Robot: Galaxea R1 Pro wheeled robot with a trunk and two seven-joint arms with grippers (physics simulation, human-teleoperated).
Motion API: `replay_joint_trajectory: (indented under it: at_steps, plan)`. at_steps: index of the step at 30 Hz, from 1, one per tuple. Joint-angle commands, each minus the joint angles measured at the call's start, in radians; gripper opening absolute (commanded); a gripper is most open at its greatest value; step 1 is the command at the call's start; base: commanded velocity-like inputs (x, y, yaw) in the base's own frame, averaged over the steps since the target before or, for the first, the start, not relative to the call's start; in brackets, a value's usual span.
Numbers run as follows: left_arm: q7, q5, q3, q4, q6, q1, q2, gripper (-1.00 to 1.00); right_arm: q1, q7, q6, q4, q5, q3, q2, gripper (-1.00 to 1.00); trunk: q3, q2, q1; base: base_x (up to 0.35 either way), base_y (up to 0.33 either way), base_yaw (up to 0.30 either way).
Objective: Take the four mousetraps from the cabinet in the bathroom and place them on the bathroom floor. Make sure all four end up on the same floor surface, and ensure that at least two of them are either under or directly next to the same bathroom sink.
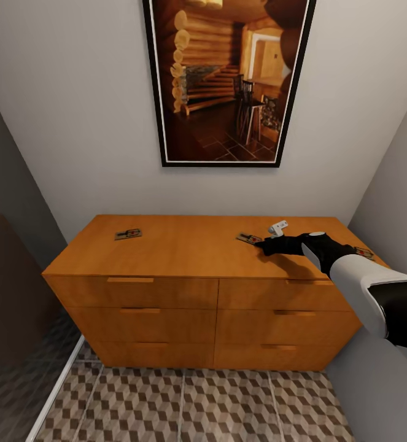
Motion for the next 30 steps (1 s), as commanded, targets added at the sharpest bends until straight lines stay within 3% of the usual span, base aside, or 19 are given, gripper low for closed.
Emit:
replay_joint_trajectory:
  at_steps: [1, 21, 30]
  plan:
    - [0.005, 0.0, -0.009, 0.003, -0.004, -0.001, -0.001, -1.0, 0.0, 0.003, 0.008, 0.062, 0.014, 0.025, 0.0, -1.0, -0.001, 0.0, 0.0, 0.0, 0.0, 0.0]
    - [0.005, 0.0, -0.009, 0.003, -0.003, -0.001, -0.001, -1.0, 0.0, 0.005, 0.026, -0.004, 0.016, 0.025, 0.003, -1.0, -0.001, 0.0, 0.0, 0.0, 0.0, 0.0]
    - [0.005, 0.0, -0.009, 0.003, -0.003, -0.001, -0.001, -1.0, 0.0, 0.006, 0.138, -0.137, 0.016, 0.025, 0.003, -1.0, -0.001, 0.0, 0.0, 0.0, 0.0, 0.0]
